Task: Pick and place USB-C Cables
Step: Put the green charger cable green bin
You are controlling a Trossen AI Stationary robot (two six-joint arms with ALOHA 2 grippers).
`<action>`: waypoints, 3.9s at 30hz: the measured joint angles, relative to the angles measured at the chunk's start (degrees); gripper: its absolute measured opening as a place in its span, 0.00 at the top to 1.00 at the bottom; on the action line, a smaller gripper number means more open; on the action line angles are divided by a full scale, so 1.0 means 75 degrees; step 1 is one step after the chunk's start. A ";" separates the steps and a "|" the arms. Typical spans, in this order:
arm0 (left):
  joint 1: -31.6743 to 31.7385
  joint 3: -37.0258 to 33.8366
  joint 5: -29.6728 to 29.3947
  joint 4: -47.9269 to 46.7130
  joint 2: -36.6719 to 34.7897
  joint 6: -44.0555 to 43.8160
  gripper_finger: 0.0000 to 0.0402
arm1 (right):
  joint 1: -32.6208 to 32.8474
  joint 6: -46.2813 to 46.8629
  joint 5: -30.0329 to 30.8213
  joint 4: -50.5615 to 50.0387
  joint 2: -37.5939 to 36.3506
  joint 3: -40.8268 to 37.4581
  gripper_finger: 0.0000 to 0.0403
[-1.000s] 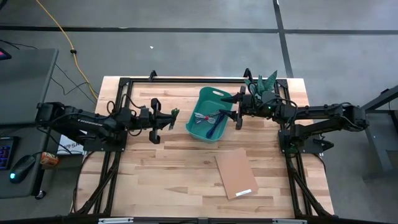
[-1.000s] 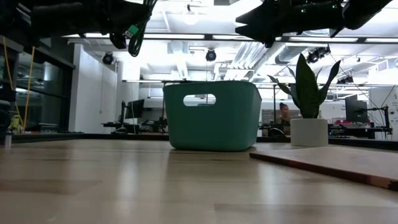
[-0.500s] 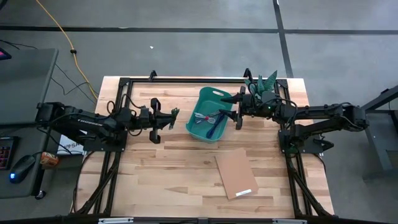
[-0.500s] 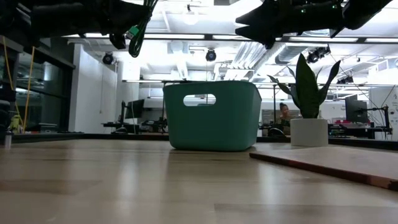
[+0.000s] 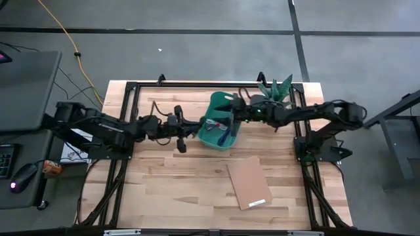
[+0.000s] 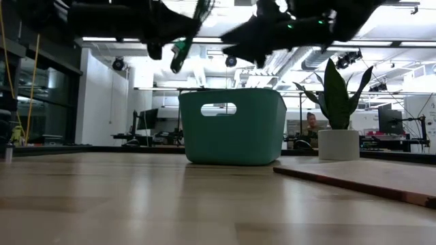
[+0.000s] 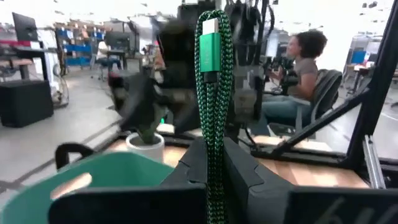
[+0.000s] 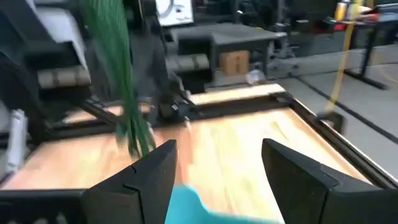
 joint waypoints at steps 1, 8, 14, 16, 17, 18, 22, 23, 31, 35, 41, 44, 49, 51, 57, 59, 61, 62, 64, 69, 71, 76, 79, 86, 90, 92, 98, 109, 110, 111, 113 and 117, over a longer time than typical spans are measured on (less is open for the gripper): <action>-0.0003 0.0021 -0.0028 0.0103 0.0174 -0.0038 1.00 | -0.0003 0.0014 -0.0087 0.0005 0.0147 0.0200 0.44; 0.0000 0.0089 -0.0101 0.0598 0.0587 -0.0150 1.00 | 0.0156 0.0133 -0.0162 0.0040 0.0406 0.0722 0.44; 0.0000 0.0098 -0.0076 0.0948 0.0584 -0.0275 1.00 | 0.0603 0.0153 -0.0229 0.0628 0.0465 0.0725 0.44; 0.0000 0.0098 -0.0071 0.0970 0.0603 -0.0396 1.00 | 0.0744 0.0135 0.0053 0.0823 0.0467 0.0725 0.44; 0.0000 0.0098 -0.0071 0.0975 0.0616 -0.0436 1.00 | 0.0801 0.0133 0.0256 0.0866 0.0466 0.0725 0.44; 0.0000 0.0098 -0.0069 0.0969 0.0619 -0.0454 1.00 | 0.0843 0.0133 0.0437 0.0862 0.0466 0.0725 0.44; -0.0088 0.0150 -0.0045 0.1016 0.0649 -0.0465 1.00 | 0.0942 0.0136 0.0706 0.1051 0.0513 0.0725 0.44; -0.0120 0.0203 -0.0045 0.1019 0.0707 -0.0465 1.00 | 0.0950 0.0152 0.0666 0.1054 0.0526 0.0725 0.44; -0.0219 0.0641 -0.0261 0.0956 0.1355 -0.0586 1.00 | 0.0970 0.0453 -0.0316 0.1381 0.0914 0.0961 0.44; -0.0219 0.0657 -0.0299 0.0976 0.1374 -0.0562 1.00 | 0.0965 0.0451 -0.0319 0.1343 0.0967 0.1028 0.44; -0.0221 0.0657 -0.0325 0.0951 0.1289 -0.0467 1.00 | 0.0965 0.0407 -0.0319 0.1272 0.0967 0.1031 0.47; -0.0219 0.0652 -0.0328 0.0951 0.1289 -0.0539 1.00 | 0.0953 0.0542 -0.0322 0.1179 0.0967 0.1031 0.58; -0.0221 0.0652 -0.0328 0.0887 0.1289 -0.0660 0.97 | 0.0897 0.0424 -0.0377 0.0918 0.0967 0.1031 0.93; -0.0221 0.0652 -0.0310 0.0834 0.1289 -0.0664 0.95 | 0.0892 0.0418 -0.0329 0.0860 0.0967 0.1031 0.96; -0.0216 0.0652 -0.0101 0.0681 0.1272 -0.0625 0.86 | 0.0898 0.0327 -0.0190 0.0304 0.0733 0.1030 0.98; -0.0216 0.0652 -0.0098 0.0588 0.1254 -0.0608 0.82 | 0.0896 0.0263 -0.0047 -0.0037 0.0571 0.1031 0.98; -0.0213 0.0641 -0.0092 0.0355 0.1136 -0.0608 0.76 | 0.0892 0.0159 0.0087 -0.0386 0.0394 0.1028 0.99; -0.0199 0.0643 -0.0095 0.0233 0.1070 -0.0608 0.73 | 0.0899 0.0080 0.0211 -0.0559 0.0307 0.1028 0.99; -0.0159 0.0640 -0.0138 -0.0276 0.0824 -0.0608 0.67 | 0.0965 -0.0057 0.0566 -0.0912 0.0124 0.1028 0.99; -0.0008 0.0640 -0.0248 -0.2052 -0.0423 -0.0365 0.53 | 0.1058 -0.0450 0.1409 -0.1925 -0.0322 0.1021 0.99; 0.0026 0.0607 -0.0302 -0.2781 -0.1061 -0.0261 0.49 | 0.1058 -0.0608 0.1526 -0.2013 -0.0560 0.0867 0.99; 0.0026 -0.0278 -0.0328 -0.3044 -0.2718 -0.0118 0.43 | 0.1016 -0.0732 0.1861 -0.1565 -0.1362 0.0069 0.99; 0.0026 -0.0835 -0.0318 -0.2933 -0.3625 -0.0111 0.42 | 0.0994 -0.0731 0.1902 -0.0623 -0.1928 -0.0632 1.00; 0.0020 -0.1336 0.0369 -0.2807 -0.4641 0.0019 0.42 | 0.0994 -0.0597 0.1913 0.0006 -0.2672 -0.1335 1.00; 0.0026 -0.1339 0.0366 -0.2820 -0.4633 -0.0039 0.42 | 0.0997 -0.0601 0.1910 0.0072 -0.2635 -0.1333 1.00; 0.0026 -0.1339 0.0366 -0.2818 -0.4583 -0.0057 0.42 | 0.0997 -0.0612 0.1909 0.0027 -0.2613 -0.1332 1.00; 0.0026 -0.1339 0.0357 -0.2683 -0.4563 -0.0061 0.42 | 0.1264 -0.0415 0.2772 -0.0524 -0.2418 -0.0785 1.00; 0.0026 -0.1339 0.0351 -0.2583 -0.4566 -0.0060 0.42 | 0.0923 -0.1217 0.3150 -0.5720 0.0203 0.3301 1.00; 0.0026 -0.1339 0.0348 -0.2583 -0.4566 -0.0060 0.42 | 0.0868 -0.1224 0.3146 -0.6379 0.0520 0.3751 1.00; 0.0026 -0.1339 0.0348 -0.2585 -0.4566 -0.0060 0.42 | 0.0829 -0.1258 0.3139 -0.6962 0.0804 0.4160 1.00; 0.0026 -0.1339 0.0336 -0.2586 -0.4566 -0.0060 0.42 | 0.0787 -0.1414 0.3143 -0.7884 0.1306 0.4945 1.00; 0.0025 -0.1339 0.0334 -0.2593 -0.4566 -0.0060 0.42 | 0.0740 -0.1779 0.2940 -0.9355 0.2168 0.6189 1.00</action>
